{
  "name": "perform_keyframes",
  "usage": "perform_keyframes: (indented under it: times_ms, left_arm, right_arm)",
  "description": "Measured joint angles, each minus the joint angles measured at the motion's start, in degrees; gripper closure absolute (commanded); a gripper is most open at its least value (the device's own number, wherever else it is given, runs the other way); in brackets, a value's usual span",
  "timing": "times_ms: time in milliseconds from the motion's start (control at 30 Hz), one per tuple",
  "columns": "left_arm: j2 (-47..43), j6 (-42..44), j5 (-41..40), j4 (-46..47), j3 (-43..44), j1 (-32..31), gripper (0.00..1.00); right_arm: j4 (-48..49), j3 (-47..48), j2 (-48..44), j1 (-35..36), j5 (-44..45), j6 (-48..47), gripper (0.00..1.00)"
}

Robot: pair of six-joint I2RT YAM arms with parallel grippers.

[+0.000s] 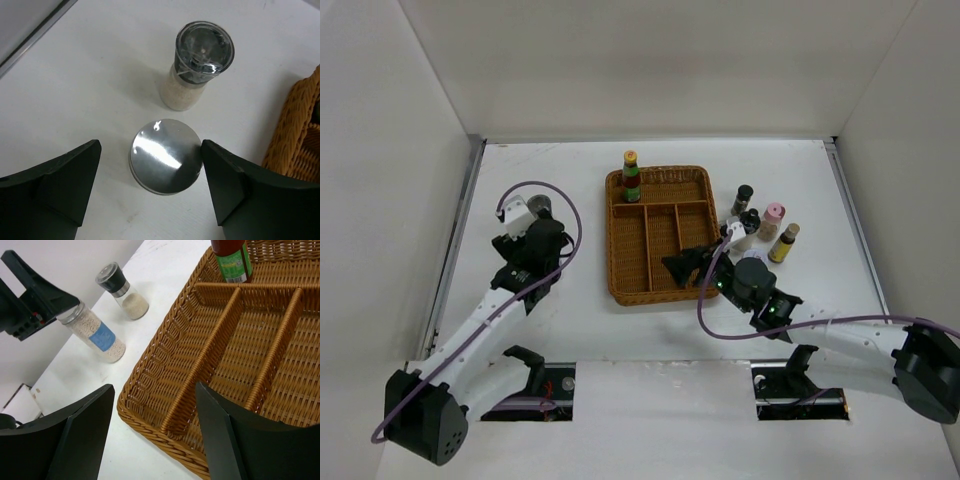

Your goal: Organize the condiment bottles

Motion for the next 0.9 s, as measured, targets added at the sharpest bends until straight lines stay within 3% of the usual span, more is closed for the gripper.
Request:
perform_keyframes:
  times_ms: [100, 400, 700, 900]
  left_arm:
    - [1.86, 0.39, 2.1, 4.13, -0.2, 1.42, 0.33]
    - [1.79, 0.83, 4.5, 8.09, -1.66, 1.53, 0.21]
    - [-5.31, 0.81, 5.66, 4.92, -2.95, -2.51, 0.22]
    - [-4.0, 0.83, 6.8, 4.2, -2.91, -5.25, 0.22]
  right_arm:
    - [0.02, 0.0, 0.52, 0.04, -0.02, 0.0, 0.28]
    - [-0.09, 0.0, 0.7, 0.04, 0.0, -0.02, 0.28]
    - [-0.11, 0.0, 1.6, 0.04, -0.02, -0.02, 0.28]
    - [-0.17, 0.0, 1.57, 0.04, -0.02, -0.02, 0.27]
